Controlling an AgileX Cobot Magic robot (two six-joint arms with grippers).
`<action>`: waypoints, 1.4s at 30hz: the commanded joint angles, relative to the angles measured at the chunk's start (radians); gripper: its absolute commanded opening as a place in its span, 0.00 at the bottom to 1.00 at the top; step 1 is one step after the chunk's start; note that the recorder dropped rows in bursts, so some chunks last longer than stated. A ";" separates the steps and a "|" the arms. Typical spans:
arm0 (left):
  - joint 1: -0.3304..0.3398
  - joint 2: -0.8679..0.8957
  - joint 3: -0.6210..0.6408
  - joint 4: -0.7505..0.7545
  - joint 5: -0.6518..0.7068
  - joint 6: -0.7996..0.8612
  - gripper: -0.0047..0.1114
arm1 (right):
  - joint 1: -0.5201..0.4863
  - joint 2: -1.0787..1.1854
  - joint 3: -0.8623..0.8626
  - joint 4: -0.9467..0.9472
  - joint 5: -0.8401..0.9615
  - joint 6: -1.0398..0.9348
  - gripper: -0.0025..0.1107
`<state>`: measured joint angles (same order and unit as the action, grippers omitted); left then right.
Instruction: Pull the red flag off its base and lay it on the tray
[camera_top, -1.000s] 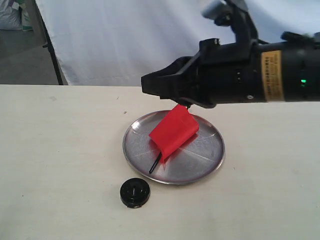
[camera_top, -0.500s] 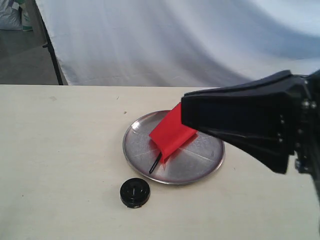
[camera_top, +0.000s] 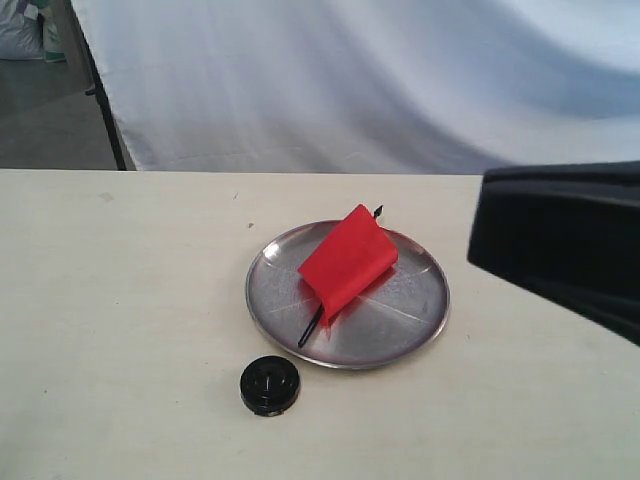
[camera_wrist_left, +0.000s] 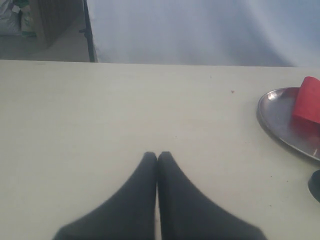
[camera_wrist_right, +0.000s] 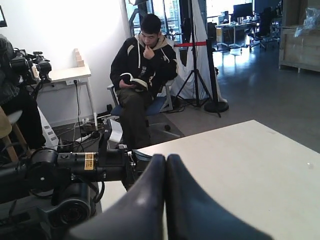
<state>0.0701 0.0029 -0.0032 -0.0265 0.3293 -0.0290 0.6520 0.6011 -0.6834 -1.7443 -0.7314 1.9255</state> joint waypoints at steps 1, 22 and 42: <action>0.001 -0.003 0.003 -0.004 -0.005 -0.001 0.04 | -0.019 -0.055 0.033 0.000 0.005 0.002 0.02; 0.001 -0.003 0.003 -0.004 -0.005 -0.001 0.04 | -0.583 -0.565 0.428 0.000 0.179 -0.163 0.02; 0.001 -0.003 0.003 -0.004 -0.005 -0.001 0.04 | -0.627 -0.601 0.683 0.000 0.512 -0.161 0.02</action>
<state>0.0701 0.0029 -0.0032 -0.0265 0.3293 -0.0290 0.0314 0.0056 -0.0031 -1.7456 -0.2297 1.7725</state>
